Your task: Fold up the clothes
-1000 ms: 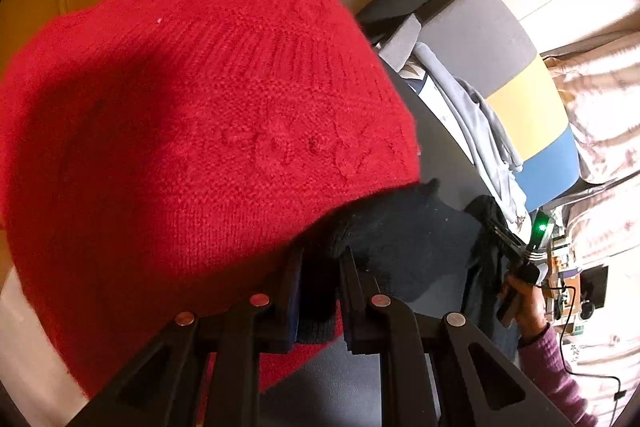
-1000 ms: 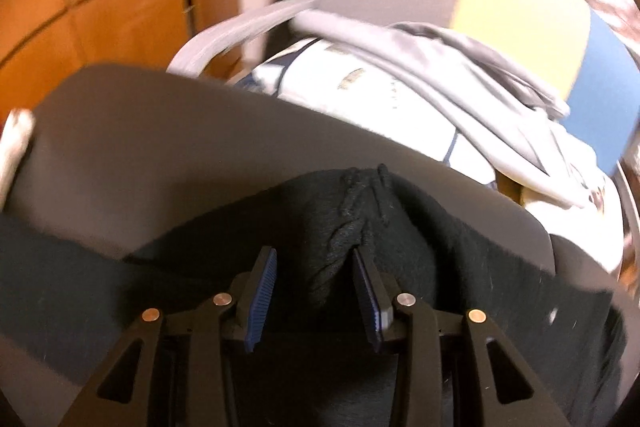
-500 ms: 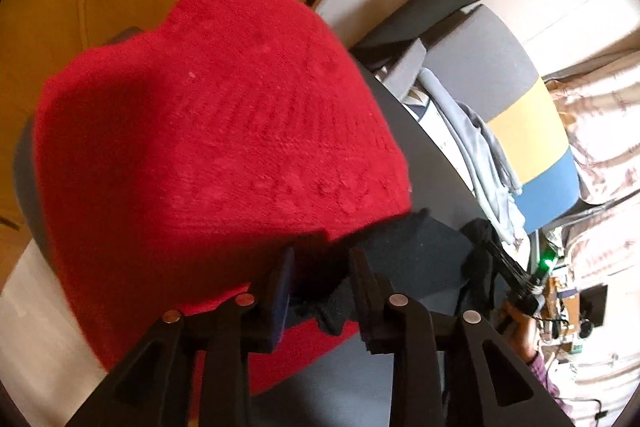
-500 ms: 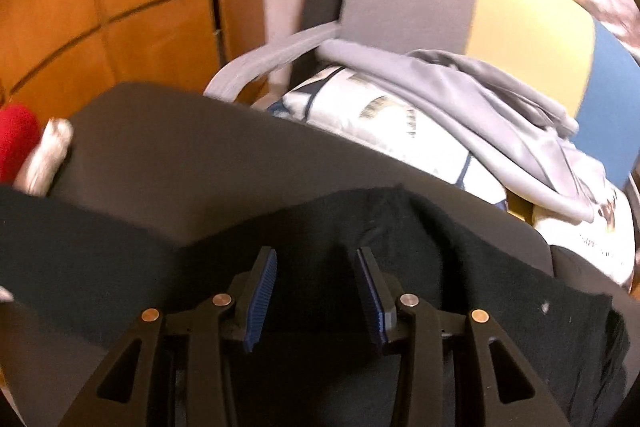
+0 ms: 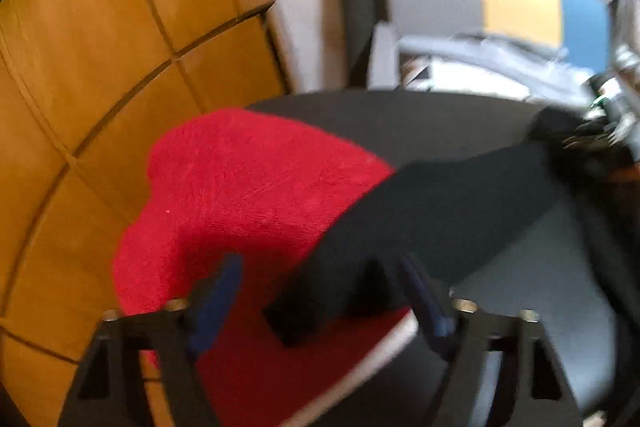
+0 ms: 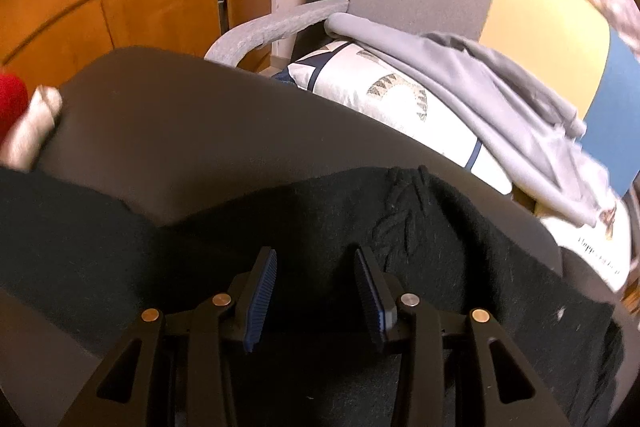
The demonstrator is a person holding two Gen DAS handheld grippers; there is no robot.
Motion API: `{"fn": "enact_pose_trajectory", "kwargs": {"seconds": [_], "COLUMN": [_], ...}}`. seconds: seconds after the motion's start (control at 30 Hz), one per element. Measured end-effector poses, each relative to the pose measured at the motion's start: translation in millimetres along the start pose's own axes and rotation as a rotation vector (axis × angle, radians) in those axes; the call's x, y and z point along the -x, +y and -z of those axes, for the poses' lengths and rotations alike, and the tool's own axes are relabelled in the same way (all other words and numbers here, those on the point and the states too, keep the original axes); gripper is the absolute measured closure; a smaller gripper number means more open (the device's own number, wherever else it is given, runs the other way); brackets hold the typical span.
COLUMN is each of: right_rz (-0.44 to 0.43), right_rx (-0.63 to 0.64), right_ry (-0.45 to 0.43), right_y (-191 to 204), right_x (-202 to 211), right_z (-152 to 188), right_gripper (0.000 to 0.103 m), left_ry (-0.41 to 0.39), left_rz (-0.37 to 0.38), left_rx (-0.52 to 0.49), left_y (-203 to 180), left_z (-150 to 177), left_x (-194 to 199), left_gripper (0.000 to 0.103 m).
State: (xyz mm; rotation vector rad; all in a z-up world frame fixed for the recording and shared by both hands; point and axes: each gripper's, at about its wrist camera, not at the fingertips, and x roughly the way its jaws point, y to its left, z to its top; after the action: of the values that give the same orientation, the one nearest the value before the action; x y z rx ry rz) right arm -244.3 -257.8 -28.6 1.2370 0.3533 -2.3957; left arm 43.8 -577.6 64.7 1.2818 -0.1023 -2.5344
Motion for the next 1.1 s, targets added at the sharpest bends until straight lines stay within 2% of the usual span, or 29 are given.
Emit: {"fn": "enact_pose_trajectory", "kwargs": {"seconds": [0.03,0.13,0.2,0.33,0.47,0.5,0.53,0.6,0.63,0.67,0.73,0.8,0.97,1.1], "right_rz": [-0.022,-0.041,-0.038,0.035,0.064,0.070,0.039,-0.021,-0.051,-0.081,-0.126,-0.109,-0.097,-0.082], "right_rx": [-0.028,-0.070,-0.071,-0.037,-0.117,-0.119,-0.074,0.016,0.052,0.089,0.131,0.152,-0.003,-0.054], "right_ry": [-0.002,0.021,0.041,-0.004,0.001,0.006,-0.015,-0.049,-0.011,0.026,0.100,0.072,0.013,-0.021], "right_y": [-4,-12,-14,-5,-5,-3,4,17,24,31,41,44,28,27], "right_x": [1,-5,-15,-22,-23,-19,-14,-6,-10,-14,-26,-28,-42,-48], "right_z": [-3,-9,-12,-14,-19,-22,-26,-32,-32,-33,-32,-34,-49,-54], "right_gripper": [0.062,0.062,0.063,0.063,0.063,0.064,0.064,0.078,0.083,0.093,0.094,0.095,0.097,0.097], "left_ry": [0.040,0.083,0.070,0.087,0.109,0.117,0.125,0.138,0.138,0.139,0.142,0.151,0.171,0.193], "left_rz": [0.005,0.085,0.086,0.052,0.080,0.080,0.082,0.087,0.088,0.090,0.097,0.117,0.167,0.196], "left_rx": [0.035,0.175,0.194,0.233,0.303,0.299,0.292,0.281,0.282,0.283,0.291,0.331,0.409,0.440], "left_y": [7,33,41,46,48,47,46,43,43,43,45,51,63,70], "left_z": [-5,-16,-19,-18,-9,-7,-4,0,1,3,6,7,10,11], "left_x": [-11,-24,-23,-29,-29,-27,-25,-22,-22,-21,-20,-21,-23,-24], "left_gripper": [0.095,0.094,0.094,0.093,0.093,0.093,0.093,0.090,0.090,0.089,0.088,0.088,0.088,0.087]}}
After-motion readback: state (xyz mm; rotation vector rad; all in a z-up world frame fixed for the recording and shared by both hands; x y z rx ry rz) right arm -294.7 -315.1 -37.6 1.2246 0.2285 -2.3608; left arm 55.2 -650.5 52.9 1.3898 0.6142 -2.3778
